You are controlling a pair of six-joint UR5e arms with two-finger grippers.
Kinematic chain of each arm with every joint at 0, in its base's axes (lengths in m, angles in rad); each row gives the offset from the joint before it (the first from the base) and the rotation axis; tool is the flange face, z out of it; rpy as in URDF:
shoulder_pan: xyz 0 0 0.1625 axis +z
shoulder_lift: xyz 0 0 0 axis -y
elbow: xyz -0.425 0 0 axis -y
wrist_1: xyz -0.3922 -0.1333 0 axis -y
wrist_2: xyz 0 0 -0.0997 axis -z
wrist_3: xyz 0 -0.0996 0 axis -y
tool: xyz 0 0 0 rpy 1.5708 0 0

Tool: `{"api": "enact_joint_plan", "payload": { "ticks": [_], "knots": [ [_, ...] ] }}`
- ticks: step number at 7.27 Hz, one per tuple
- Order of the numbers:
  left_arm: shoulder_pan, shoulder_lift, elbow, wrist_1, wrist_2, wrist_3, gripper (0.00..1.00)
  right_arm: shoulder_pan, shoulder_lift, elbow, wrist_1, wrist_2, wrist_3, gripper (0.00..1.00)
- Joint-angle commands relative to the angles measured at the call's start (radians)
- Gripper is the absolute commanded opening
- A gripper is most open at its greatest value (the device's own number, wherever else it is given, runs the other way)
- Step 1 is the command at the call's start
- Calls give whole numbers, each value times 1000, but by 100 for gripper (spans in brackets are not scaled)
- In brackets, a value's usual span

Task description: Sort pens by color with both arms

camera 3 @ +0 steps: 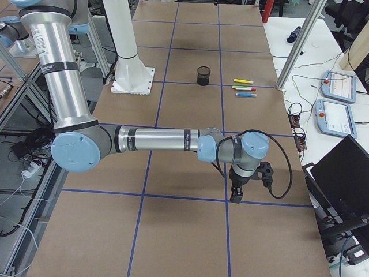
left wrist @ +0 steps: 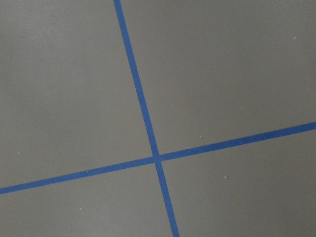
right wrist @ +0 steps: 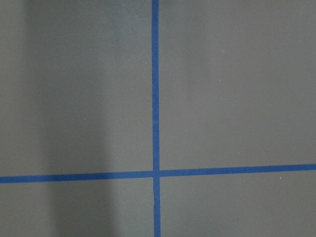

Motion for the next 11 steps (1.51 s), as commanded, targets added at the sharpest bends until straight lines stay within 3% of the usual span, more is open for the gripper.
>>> {"api": "enact_joint_plan", "payload": {
  "ticks": [1, 4, 6, 11],
  "knots": [
    [-77, 71, 7, 1, -61, 37, 100, 45, -42, 16, -4, 17, 3, 100],
    [-113, 74, -9, 35, -64, 14, 100, 49, -129, 210, -125, 24, 6, 100],
    [-119, 56, -9, 101, -64, 14, 100, 49, -135, 214, -125, 62, 6, 100],
    [-117, 54, -7, 101, -64, 14, 100, 49, -137, 209, -119, 59, 5, 100]
  ]
}}
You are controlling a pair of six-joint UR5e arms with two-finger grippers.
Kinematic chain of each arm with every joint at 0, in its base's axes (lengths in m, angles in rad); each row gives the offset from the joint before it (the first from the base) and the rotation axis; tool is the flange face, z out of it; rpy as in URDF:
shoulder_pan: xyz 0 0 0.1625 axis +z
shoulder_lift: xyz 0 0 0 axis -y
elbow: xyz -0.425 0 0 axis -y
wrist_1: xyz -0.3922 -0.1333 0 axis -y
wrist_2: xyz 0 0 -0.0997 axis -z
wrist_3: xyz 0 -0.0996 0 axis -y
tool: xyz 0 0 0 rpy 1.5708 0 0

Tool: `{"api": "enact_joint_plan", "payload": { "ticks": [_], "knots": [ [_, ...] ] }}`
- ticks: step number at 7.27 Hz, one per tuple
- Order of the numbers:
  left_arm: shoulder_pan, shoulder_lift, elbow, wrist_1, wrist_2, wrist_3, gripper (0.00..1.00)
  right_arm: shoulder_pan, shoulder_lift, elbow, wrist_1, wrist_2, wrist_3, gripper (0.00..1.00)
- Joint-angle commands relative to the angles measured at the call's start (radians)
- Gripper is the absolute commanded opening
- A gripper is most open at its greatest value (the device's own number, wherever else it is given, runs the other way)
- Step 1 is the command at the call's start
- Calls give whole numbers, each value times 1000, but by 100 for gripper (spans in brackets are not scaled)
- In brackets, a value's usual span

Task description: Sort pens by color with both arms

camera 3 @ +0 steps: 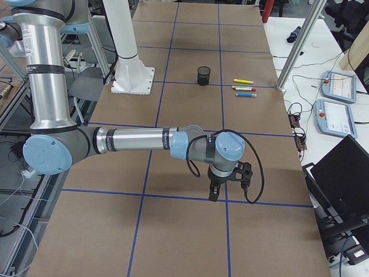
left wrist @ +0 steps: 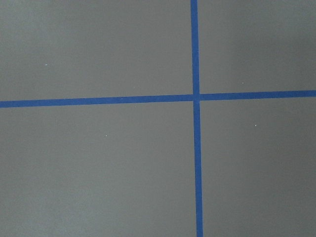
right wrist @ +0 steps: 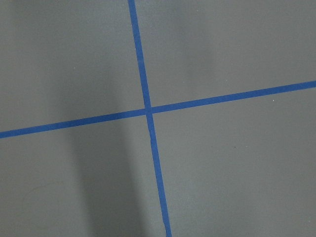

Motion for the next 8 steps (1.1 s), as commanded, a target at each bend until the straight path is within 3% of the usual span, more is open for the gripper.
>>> {"api": "enact_joint_plan", "payload": {
  "ticks": [1, 8],
  "knots": [
    [0, 0, 0, 0, -2, 2, 100, 0, -2, -1, 2, -2, 0, 100],
    [0, 0, -11, -1, -2, 0, 100, 6, -26, 6, 2, 1, -2, 100]
  ]
}}
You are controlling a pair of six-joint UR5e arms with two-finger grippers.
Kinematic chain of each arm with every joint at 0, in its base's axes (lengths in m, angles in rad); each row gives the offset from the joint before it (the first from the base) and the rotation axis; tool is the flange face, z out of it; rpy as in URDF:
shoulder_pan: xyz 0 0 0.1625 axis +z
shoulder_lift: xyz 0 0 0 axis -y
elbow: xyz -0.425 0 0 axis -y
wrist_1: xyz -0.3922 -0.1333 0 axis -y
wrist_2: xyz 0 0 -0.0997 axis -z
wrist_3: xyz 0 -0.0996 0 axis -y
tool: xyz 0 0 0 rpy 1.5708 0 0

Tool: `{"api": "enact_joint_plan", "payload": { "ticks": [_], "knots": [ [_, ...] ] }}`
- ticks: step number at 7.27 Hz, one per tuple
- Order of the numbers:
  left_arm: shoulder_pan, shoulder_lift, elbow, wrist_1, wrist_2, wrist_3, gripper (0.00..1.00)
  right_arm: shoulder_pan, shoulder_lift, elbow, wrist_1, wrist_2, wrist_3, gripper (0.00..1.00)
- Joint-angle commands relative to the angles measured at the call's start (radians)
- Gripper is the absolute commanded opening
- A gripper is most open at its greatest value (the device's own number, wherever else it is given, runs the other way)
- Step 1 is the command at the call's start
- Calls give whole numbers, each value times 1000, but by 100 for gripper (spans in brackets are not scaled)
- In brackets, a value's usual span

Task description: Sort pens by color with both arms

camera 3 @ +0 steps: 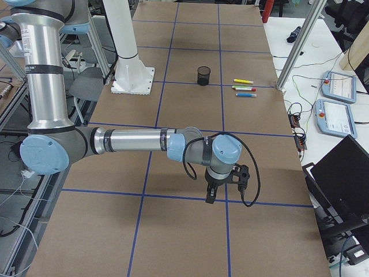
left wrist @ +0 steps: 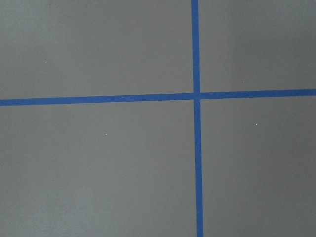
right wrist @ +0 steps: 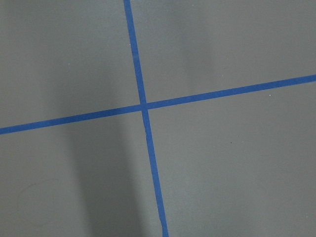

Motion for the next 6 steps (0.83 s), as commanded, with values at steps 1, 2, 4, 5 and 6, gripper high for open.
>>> {"api": "enact_joint_plan", "payload": {
  "ticks": [1, 2, 4, 5, 6],
  "knots": [
    [0, 10, -29, 1, 2, -1, 100, 12, -31, 29, 0, 2, -1, 100],
    [-2, 15, -42, 3, 2, -3, 100, 14, -86, 90, 0, 2, 1, 100],
    [0, 17, -39, 3, 3, -3, 100, 17, -122, 122, 0, 3, -1, 100],
    [0, 17, -37, 3, 2, -1, 100, 17, -122, 122, 0, 3, -1, 100],
    [0, 17, -37, 3, 3, -3, 100, 17, -120, 122, 0, 3, 1, 100]
  ]
}}
